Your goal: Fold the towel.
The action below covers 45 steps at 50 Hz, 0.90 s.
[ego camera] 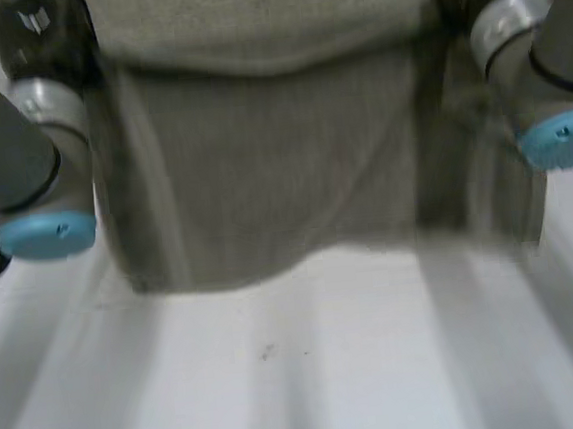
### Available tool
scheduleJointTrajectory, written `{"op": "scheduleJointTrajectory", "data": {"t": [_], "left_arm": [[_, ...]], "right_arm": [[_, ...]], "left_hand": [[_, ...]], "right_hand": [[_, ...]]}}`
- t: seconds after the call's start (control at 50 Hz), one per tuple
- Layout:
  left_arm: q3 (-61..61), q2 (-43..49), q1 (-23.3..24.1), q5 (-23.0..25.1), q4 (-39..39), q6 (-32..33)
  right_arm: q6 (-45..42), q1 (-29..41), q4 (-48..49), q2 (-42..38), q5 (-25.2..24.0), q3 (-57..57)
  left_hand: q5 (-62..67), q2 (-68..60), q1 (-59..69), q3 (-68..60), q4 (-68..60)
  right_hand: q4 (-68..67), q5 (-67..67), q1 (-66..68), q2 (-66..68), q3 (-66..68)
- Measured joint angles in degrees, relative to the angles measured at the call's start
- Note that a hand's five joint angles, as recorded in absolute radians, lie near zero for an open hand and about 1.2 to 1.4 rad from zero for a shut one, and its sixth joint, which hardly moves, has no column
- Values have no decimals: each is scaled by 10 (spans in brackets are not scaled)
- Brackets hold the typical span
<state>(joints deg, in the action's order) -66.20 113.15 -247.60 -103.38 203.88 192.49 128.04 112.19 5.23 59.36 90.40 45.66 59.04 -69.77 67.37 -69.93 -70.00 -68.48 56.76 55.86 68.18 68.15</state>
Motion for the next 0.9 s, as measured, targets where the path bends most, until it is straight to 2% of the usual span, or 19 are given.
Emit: {"op": "scheduleJointTrajectory", "data": {"t": [0.02,0.06,0.1,0.14,0.22,0.34,0.38,0.5,0.52,0.64,0.66,0.68,0.72,0.74,0.82,0.9], "left_arm": [[0,0,0,0,0,0],[1,-14,4,-4,91,-3],[-11,-25,7,-5,131,-4],[-28,-33,9,-6,154,-4],[-79,-46,13,-7,174,-6],[-187,-46,9,-8,159,-11],[-239,-40,2,-8,152,-16],[-314,-15,-16,-8,135,-23],[-333,-3,-22,-8,120,-23],[-353,15,-29,-8,57,-24],[-357,19,-29,-9,7,-26],[-358,20,-29,-9,-3,-26],[-360,19,-26,-9,-48,-30],[-360,19,-26,-9,-48,-30],[-361,7,-17,-8,-104,-36],[-360,-13,-12,-7,-123,-34]], "right_arm": [[0,0,0,0,0,0],[0,1,81,33,-6,24],[0,2,102,51,-18,45],[0,2,105,66,-34,68],[0,2,53,87,-75,124],[-6,2,-68,76,-105,187],[-14,0,-105,49,-110,215],[-25,-4,-126,3,-111,253],[-31,-5,-130,-37,-109,277],[-25,-5,-128,-69,-108,300],[-17,-4,-126,-74,-108,310],[-15,-4,-126,-74,-108,311],[-2,-2,-124,-67,-108,319],[-2,-2,-124,-67,-108,319],[40,1,-119,-41,-114,344],[70,2,-110,-20,-125,370]], "left_hand": [[0,0,0,0,0],[0,0,0,0,0],[0,0,0,0,0],[0,0,0,0,0],[0,0,3,0,0],[0,0,3,0,0],[0,0,3,0,0],[0,0,3,0,0],[0,0,3,0,0],[0,0,3,0,0],[-6,17,3,19,20],[-9,21,3,22,23],[-186,214,-175,199,202],[-186,214,-175,199,202],[-485,496,-469,491,494],[-555,563,-534,564,564]], "right_hand": [[0,0,0,0,0],[0,0,0,0,0],[0,0,0,0,0],[0,0,0,0,0],[0,0,0,0,0],[0,0,0,0,0],[0,0,0,0,0],[0,0,0,0,0],[0,0,0,0,0],[0,0,0,0,0],[0,0,0,0,0],[0,0,0,0,0],[0,0,0,0,0],[0,0,0,0,0],[0,0,0,0,0],[0,0,0,0,0]]}}
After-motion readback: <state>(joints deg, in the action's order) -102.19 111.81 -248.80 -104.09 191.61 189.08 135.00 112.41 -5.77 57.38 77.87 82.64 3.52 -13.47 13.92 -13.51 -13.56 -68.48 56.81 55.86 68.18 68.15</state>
